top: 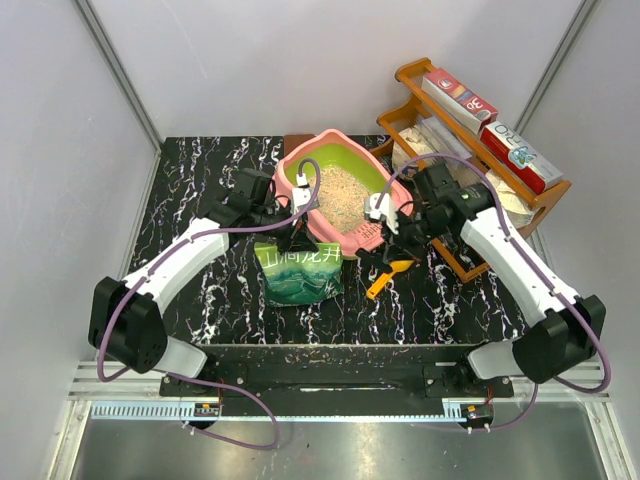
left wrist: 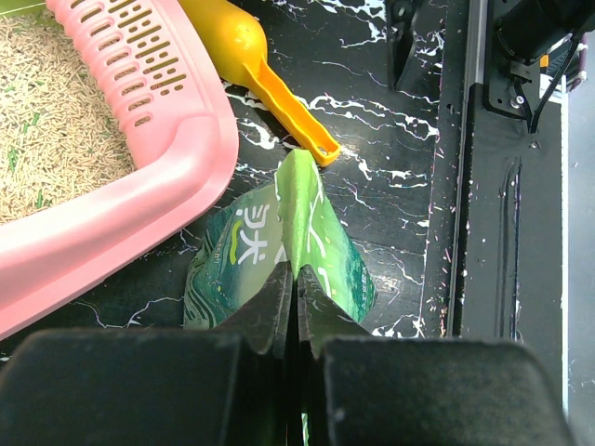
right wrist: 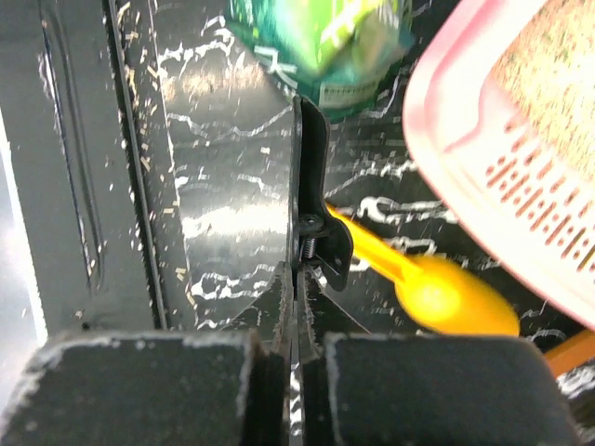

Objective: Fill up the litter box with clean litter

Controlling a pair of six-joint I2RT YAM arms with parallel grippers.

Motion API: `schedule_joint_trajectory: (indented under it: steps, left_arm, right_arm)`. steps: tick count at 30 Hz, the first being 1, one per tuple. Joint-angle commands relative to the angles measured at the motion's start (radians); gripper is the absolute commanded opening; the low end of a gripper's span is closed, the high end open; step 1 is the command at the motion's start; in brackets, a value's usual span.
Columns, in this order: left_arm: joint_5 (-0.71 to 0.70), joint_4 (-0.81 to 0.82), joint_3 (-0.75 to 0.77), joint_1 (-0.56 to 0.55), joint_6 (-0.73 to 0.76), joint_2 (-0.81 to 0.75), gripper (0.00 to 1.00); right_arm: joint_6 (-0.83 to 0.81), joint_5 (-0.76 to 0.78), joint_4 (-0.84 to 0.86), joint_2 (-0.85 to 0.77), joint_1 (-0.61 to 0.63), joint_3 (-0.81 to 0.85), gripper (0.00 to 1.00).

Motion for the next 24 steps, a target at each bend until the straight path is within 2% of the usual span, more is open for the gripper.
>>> schedule_joint_trajectory:
  steps: [1, 6, 15, 24]
  left_arm:
    - [0.005, -0.003, 0.043, -0.005, 0.001, 0.011, 0.0]
    - [0.04, 0.001, 0.05, -0.005, -0.019, 0.017, 0.0]
    - [0.054, 0.004, 0.077, -0.005, -0.036, 0.032, 0.0]
    - [0.067, 0.003, 0.089, -0.008, -0.039, 0.043, 0.0]
  right_arm:
    - [0.15, -0.021, 0.217, 0.035, 0.072, 0.028, 0.0]
    - [0.227, -0.062, 0.34, 0.067, 0.1, 0.022, 0.0]
    - [0.233, -0.101, 0.353, 0.129, 0.132, 0.038, 0.0]
    - [0.267, -0.087, 0.37, 0.092, 0.134, 0.02, 0.0]
